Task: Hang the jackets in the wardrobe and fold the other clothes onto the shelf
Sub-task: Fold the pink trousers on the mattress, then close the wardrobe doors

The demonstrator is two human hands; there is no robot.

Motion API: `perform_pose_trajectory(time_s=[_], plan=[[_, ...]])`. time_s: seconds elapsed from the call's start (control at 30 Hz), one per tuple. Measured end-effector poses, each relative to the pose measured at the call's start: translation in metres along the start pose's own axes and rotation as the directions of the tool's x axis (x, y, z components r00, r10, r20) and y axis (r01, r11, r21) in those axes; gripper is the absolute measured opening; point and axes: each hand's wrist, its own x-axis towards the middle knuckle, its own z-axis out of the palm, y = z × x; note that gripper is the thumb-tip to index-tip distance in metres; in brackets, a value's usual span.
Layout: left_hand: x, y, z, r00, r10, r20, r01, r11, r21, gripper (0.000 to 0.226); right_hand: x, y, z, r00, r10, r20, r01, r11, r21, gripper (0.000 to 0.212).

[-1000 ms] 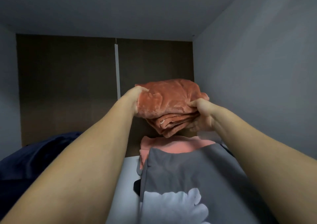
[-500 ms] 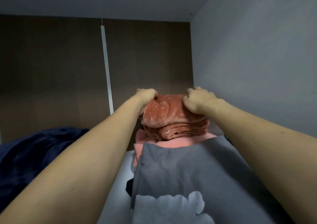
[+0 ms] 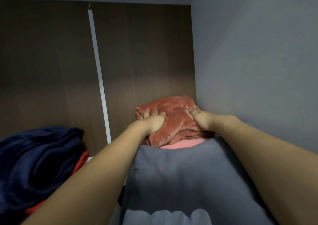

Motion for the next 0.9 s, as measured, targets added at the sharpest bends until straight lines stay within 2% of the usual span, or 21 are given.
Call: perform_pose_trajectory(time_s=[0.13,0.27,0.33,0.4,0.47,0.53,0.7,0.9], plan=[[0.005,-0.005,0.000,1.000,-0.010,0.001,0.010,1.000,-0.021,0.068,-0.004,-0.004,-0.002,0.999,-0.052,0.014,0.052,0.998,-0.042,0.056],[-0.012,0.005,-0.011,1.000,-0.007,-0.012,0.008,0.999,0.052,0.068,-0.016,-0.017,-0.014,0.997,-0.070,0.030,0.073,0.986,-0.152,0.056],[-0.029,0.010,-0.025,0.995,0.040,-0.097,-0.032,0.996,0.083,0.065,-0.026,-0.028,-0.026,0.997,-0.069,-0.031,0.061,0.979,-0.195,0.059],[-0.053,0.012,-0.044,0.967,0.077,-0.244,-0.067,0.997,0.046,0.056,-0.041,-0.041,-0.042,0.986,-0.086,-0.143,0.057,0.979,-0.197,0.061],[-0.085,0.008,-0.064,0.920,0.105,-0.376,-0.099,0.994,0.034,0.048,-0.065,-0.060,-0.056,0.961,-0.145,-0.235,0.108,0.981,-0.163,0.061],[-0.119,0.001,-0.080,0.882,0.155,-0.445,-0.133,0.988,0.082,0.046,-0.094,-0.081,-0.067,0.934,-0.219,-0.283,0.183,0.972,-0.149,0.062],[-0.192,-0.019,-0.109,0.828,0.271,-0.492,-0.191,0.960,0.207,0.050,-0.168,-0.136,-0.069,0.876,-0.364,-0.316,0.317,0.929,-0.191,0.064],[-0.274,-0.044,-0.132,0.801,0.356,-0.481,-0.192,0.914,0.356,0.049,-0.232,-0.174,-0.054,0.866,-0.403,-0.296,0.371,0.915,-0.159,0.061]])
